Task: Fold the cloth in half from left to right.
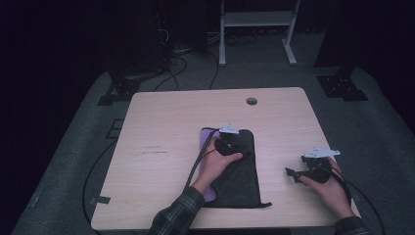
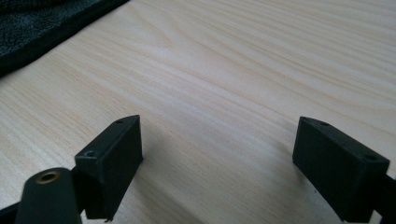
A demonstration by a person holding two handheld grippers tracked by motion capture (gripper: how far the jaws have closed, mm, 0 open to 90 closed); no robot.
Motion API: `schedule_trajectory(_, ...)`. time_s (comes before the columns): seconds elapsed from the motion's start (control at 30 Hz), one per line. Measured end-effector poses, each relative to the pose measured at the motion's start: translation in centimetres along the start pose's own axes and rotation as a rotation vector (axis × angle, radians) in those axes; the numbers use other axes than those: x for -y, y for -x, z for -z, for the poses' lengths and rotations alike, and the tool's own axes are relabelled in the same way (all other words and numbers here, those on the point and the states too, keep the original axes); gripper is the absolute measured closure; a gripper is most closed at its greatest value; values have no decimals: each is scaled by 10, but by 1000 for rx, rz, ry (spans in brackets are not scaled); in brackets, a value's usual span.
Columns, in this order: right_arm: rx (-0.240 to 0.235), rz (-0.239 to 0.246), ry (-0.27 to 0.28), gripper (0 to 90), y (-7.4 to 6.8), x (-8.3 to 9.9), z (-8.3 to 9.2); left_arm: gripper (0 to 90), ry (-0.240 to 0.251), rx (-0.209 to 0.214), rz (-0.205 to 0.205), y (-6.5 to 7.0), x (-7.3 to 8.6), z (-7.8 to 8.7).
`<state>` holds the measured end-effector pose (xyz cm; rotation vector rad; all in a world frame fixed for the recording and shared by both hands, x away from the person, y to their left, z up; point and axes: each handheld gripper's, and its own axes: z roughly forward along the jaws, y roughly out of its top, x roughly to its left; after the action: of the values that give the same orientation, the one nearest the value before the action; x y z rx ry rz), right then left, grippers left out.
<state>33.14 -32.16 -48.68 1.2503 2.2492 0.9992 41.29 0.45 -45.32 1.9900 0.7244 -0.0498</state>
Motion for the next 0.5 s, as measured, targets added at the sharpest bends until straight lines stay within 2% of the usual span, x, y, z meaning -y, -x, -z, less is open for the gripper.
schedule_trajectory(0.27, 0, -1, 1, 159, 0, -1, 0, 393, 4, -60, -26, -6, 10, 42)
schedule_trajectory(0.37, 0, 0, 1, 159, 0, -1, -1, 329, 11, -79, -42, -8, 20, 61)
schedule_trajectory(0.43, 0, -1, 1, 160, 0, -1, -1, 315, 7, -89, -45, -9, 22, 66)
schedule_trajectory(0.47, 3, -2, 4, 196, 0, -1, 0, 300, 7, -97, -50, -10, 25, 71)
schedule_trajectory(0.5, 3, -2, 4, 196, 0, -1, 0, 300, 5, -109, -53, -11, 28, 76)
